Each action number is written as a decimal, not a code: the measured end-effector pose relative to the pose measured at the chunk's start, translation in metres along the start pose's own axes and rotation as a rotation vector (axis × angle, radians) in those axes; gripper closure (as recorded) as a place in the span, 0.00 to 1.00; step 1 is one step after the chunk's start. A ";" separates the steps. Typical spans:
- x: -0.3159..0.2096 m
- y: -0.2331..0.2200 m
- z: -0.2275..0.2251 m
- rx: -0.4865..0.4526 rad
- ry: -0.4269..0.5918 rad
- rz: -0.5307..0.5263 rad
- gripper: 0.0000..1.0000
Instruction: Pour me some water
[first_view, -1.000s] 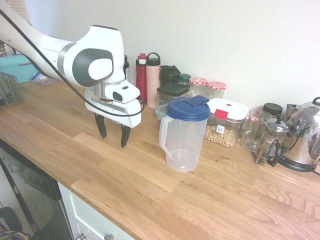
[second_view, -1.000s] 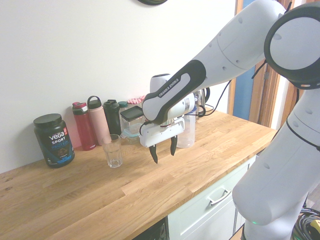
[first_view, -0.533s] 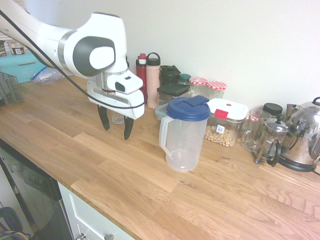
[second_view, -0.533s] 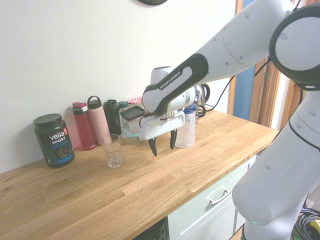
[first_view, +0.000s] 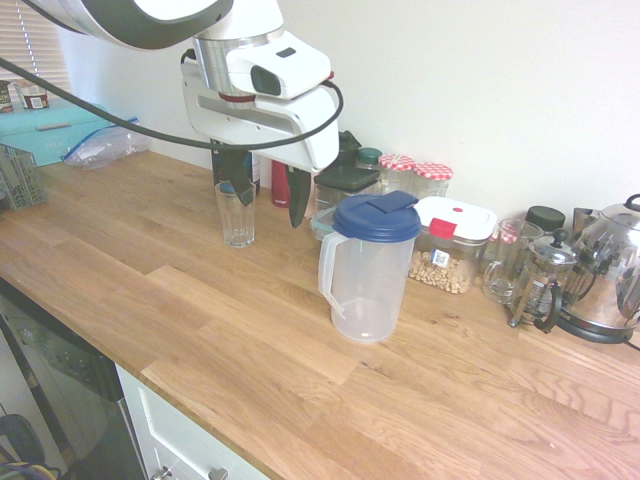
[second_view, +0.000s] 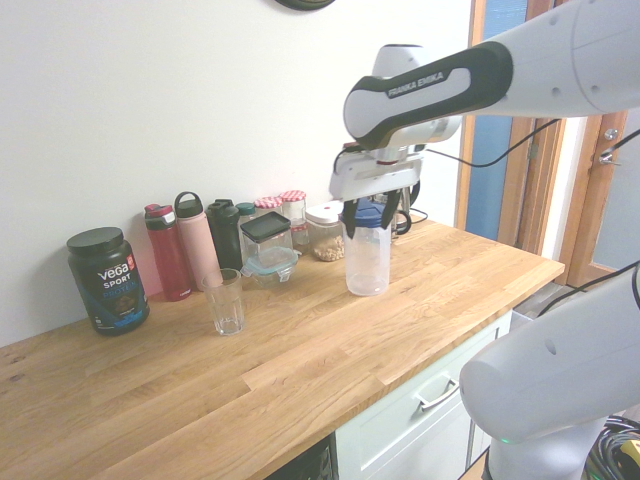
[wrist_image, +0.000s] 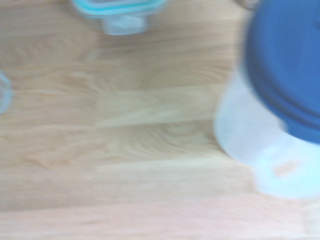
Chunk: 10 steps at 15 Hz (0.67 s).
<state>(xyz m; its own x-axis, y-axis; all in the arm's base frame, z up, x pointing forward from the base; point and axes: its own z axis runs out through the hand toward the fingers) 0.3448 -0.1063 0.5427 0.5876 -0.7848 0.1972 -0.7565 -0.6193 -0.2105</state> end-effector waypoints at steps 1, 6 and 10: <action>0.001 0.011 0.000 0.000 0.007 0.005 0.00; 0.019 0.031 0.037 0.037 0.076 0.037 0.00; 0.040 0.020 0.076 0.063 0.115 0.047 1.00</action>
<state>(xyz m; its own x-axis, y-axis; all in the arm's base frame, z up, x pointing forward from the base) 0.3746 -0.1518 0.4733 0.5123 -0.8071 0.2935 -0.7607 -0.5851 -0.2813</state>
